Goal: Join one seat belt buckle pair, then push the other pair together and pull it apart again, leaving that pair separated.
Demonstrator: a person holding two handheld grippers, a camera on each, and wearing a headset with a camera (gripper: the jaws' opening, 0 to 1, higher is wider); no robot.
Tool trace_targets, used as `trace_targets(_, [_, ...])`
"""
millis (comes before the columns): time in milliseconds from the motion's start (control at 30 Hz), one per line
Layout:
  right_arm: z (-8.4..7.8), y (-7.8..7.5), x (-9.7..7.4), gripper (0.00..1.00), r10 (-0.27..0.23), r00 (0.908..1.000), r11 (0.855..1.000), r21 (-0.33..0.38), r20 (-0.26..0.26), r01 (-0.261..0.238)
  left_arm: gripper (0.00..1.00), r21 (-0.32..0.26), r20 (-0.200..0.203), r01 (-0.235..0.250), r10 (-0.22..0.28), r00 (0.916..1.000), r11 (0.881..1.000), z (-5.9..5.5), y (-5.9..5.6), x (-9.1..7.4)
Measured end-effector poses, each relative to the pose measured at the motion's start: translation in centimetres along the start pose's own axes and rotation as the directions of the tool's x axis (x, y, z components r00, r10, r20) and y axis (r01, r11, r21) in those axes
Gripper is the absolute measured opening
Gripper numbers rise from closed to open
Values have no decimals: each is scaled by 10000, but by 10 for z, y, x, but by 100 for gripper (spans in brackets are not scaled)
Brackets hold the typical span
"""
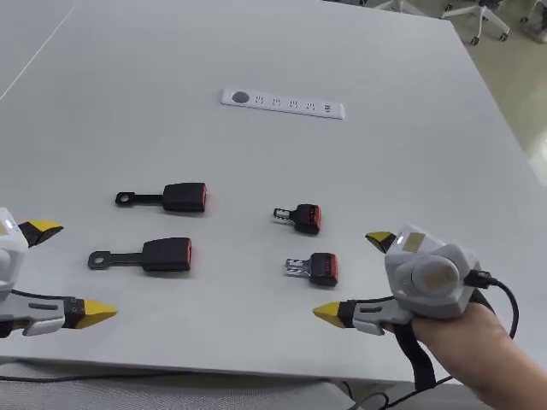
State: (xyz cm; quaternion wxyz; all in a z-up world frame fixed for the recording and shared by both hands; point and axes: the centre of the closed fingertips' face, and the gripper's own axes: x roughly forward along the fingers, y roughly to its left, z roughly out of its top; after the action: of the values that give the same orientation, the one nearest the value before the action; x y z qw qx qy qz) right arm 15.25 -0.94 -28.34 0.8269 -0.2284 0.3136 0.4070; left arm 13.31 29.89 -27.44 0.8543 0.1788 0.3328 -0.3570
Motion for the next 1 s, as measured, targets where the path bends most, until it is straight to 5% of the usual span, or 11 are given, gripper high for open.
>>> trace_targets(233, [0, -5, 0, 75, -39, 10000, 10000, -1, -66, 39, 79, 690, -25, 204, -203, 9998, 9974, 8, -3, 15])
trace_targets(500, [-4, -12, 4, 69, -27, 9991, 9991, -422, -419, 9, 71, 1486, -583, 604, -522, 9969, 9871, 0, 0, 33])
trace_targets(667, [-7, -8, 9, 58, 325, 9972, 9955, -871, -671, -383, 70, 1840, -799, 739, -600, 9950, 9801, -3, 3, 40])
trace_targets(767, [-8, -7, 13, 53, 575, 9955, 9940, -889, -752, -642, 60, 1683, -1053, 839, -668, 9922, 9822, -8, 11, 49])
trace_targets(1000, [-12, -13, 27, 47, 908, 9896, 9827, -1511, -1117, -1072, 56, 2155, -1137, 1084, -853, 9898, 9705, -1, 11, 63])
